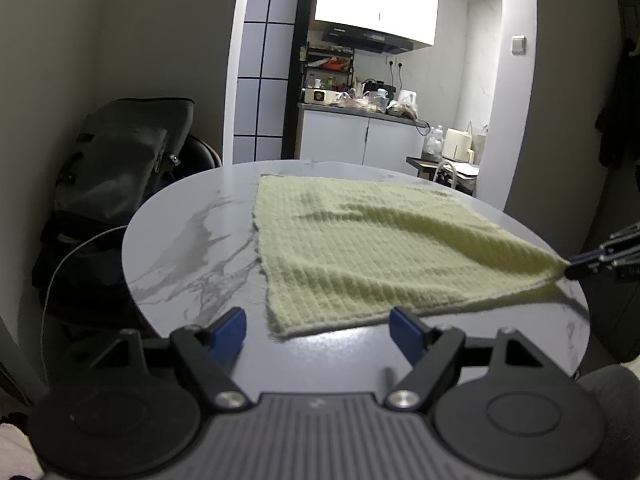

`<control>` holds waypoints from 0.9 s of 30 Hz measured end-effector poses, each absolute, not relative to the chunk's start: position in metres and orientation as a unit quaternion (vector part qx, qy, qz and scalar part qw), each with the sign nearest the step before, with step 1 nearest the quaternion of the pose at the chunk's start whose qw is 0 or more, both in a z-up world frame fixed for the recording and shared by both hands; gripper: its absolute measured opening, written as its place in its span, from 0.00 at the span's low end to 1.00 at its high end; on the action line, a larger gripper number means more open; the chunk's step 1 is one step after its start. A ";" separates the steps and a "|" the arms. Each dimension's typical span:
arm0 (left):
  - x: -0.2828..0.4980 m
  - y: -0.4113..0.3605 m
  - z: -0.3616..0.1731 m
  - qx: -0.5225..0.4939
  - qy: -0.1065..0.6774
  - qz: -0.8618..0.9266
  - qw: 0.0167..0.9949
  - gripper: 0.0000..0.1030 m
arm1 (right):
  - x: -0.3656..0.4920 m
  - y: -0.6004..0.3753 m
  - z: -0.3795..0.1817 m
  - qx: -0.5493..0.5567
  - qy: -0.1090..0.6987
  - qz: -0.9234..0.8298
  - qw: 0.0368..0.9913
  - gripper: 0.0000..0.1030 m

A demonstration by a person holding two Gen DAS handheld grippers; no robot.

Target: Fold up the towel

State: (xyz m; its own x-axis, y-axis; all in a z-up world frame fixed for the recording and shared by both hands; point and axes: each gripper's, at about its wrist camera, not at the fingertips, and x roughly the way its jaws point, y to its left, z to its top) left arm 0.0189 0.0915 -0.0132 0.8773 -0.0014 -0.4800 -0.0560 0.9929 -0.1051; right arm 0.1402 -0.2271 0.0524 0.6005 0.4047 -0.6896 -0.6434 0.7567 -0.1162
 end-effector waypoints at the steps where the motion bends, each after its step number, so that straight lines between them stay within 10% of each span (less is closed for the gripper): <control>1: 0.019 0.092 -0.013 -0.059 0.247 0.014 0.967 0.79 | 0.139 -0.228 0.052 -0.181 0.334 0.298 0.876 0.08; 27: 0.025 0.094 -0.010 -0.083 0.233 -0.042 0.968 0.72 | 0.139 -0.214 0.053 -0.181 0.336 0.294 0.876 0.08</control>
State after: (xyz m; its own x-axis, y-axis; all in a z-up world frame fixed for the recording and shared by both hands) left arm 0.0248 0.0938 -0.0096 0.8883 -0.1206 -0.4432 0.0437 0.9827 -0.1800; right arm 0.1393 -0.2144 0.0530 0.6011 0.3937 -0.6955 -0.6368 0.7618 -0.1191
